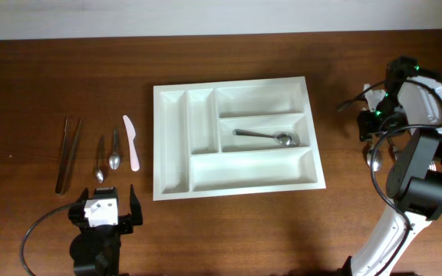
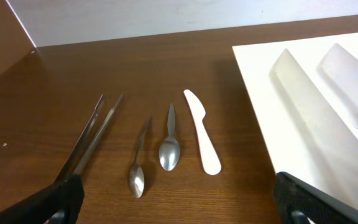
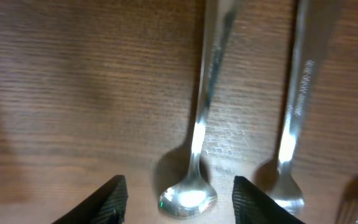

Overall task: Pack container
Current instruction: 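Move the right gripper back over the next spoon on the right, then grasp the spoon and place it in the middle compartment beside the first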

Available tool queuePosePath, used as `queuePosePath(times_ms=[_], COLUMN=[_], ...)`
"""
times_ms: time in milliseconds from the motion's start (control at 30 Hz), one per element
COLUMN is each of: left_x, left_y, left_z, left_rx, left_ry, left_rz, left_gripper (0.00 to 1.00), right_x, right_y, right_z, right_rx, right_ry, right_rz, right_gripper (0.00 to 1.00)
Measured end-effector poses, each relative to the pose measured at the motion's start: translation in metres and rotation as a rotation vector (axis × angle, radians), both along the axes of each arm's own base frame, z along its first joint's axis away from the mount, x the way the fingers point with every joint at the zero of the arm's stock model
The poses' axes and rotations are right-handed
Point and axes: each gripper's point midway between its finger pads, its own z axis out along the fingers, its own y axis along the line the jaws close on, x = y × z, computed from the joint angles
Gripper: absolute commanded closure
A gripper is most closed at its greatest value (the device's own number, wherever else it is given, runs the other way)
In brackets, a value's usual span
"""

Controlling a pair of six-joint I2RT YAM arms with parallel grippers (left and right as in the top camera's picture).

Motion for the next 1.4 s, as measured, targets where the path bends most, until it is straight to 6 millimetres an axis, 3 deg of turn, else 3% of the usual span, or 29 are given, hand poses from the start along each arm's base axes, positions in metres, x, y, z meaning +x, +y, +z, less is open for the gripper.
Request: queuePosePath(times_ms=[233, 333, 500, 567, 933, 1100, 1200, 1300, 1400], left_x=[0.000, 0.000, 0.000, 0.000, 0.000, 0.000, 0.000, 0.000, 0.000], left_y=[0.000, 0.000, 0.000, 0.000, 0.000, 0.000, 0.000, 0.000, 0.000], left_z=[0.000, 0.000, 0.000, 0.000, 0.000, 0.000, 0.000, 0.000, 0.000], left_rx=[0.000, 0.000, 0.000, 0.000, 0.000, 0.000, 0.000, 0.000, 0.000], left_ry=[0.000, 0.000, 0.000, 0.000, 0.000, -0.001, 0.000, 0.000, 0.000], left_rz=[0.000, 0.000, 0.000, 0.000, 0.000, 0.000, 0.000, 0.000, 0.000], left_gripper=[0.01, 0.01, 0.01, 0.01, 0.01, 0.01, 0.01, 0.01, 0.01], right_x=[-0.007, -0.005, -0.002, -0.001, -0.006, 0.025, 0.052, 0.076, 0.086], right_y=[0.001, 0.000, 0.000, 0.000, 0.002, 0.005, 0.020, 0.068, 0.124], right_z=[-0.030, -0.030, -0.030, -0.030, -0.025, 0.016, 0.057, 0.116, 0.158], right_rx=[-0.001, -0.005, -0.005, -0.003, 0.006, -0.011, -0.031, -0.015, 0.007], right_ry=[-0.009, -0.025, -0.049, -0.054, -0.026, -0.098, -0.183, -0.287, -0.369], right_rz=[-0.003, -0.004, -0.003, 0.003, -0.013, 0.010, 0.064, 0.228, 0.429], right_gripper=[0.53, 0.54, 0.86, 0.93, 0.96, 0.96, 0.96, 0.96, 0.96])
